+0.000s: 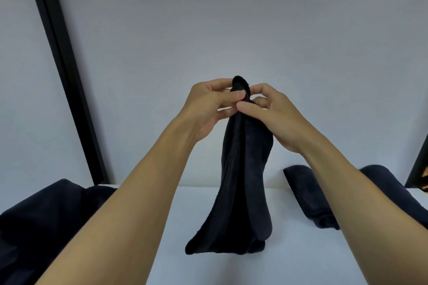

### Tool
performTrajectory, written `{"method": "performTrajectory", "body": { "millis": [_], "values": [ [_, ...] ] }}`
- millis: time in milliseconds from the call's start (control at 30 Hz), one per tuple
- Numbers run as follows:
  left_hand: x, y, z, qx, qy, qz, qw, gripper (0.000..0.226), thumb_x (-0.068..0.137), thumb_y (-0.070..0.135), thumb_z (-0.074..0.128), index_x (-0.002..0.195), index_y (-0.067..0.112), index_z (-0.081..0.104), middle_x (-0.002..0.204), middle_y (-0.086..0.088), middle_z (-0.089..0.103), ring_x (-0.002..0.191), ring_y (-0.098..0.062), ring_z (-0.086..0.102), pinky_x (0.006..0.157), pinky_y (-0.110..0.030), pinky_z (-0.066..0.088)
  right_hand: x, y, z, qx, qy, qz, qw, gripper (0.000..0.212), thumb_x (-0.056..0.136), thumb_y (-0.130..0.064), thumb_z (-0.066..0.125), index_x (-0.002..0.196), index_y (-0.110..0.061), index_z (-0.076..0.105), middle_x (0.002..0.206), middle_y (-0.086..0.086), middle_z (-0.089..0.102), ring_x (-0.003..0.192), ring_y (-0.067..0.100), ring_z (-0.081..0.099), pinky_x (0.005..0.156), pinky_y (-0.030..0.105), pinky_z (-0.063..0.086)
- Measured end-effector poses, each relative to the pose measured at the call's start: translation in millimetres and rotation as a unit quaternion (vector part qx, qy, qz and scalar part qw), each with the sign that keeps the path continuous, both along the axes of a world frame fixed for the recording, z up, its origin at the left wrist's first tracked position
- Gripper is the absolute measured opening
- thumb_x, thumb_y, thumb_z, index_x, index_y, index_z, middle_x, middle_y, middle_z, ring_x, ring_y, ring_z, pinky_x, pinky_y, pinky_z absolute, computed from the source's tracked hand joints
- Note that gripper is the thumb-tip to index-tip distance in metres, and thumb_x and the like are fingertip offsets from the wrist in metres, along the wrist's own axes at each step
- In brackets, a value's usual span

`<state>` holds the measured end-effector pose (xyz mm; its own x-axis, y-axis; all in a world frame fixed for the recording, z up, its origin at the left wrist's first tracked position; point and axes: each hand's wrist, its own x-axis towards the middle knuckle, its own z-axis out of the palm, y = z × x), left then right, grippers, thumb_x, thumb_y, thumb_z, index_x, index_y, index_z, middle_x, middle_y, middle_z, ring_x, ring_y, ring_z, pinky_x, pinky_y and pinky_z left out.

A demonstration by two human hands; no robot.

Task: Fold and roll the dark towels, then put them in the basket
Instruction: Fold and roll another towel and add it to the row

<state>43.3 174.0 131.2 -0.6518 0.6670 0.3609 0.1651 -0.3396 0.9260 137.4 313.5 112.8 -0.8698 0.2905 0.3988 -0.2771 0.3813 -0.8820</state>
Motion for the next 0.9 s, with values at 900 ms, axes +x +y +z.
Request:
{"method": "performTrajectory", "body": {
  "millis": [900],
  "values": [
    [-19, -17, -13, -0.265, 0.223, 0.135, 0.928, 0.017, 0.084, 0.030, 0.070, 0.101, 0.028, 0.071, 0.096, 0.009, 0.065, 0.083, -0.008, 0.060, 0.067, -0.021, 0.044, -4, 26, 23, 0.118, -0.023, -0.044, 0.992, 0.010, 0.088, -0.028, 0.071, 0.087, -0.018, 0.071, 0.071, 0.000, 0.057, 0.067, 0.013, 0.053, 0.065, 0.028, 0.045]
  ]
}}
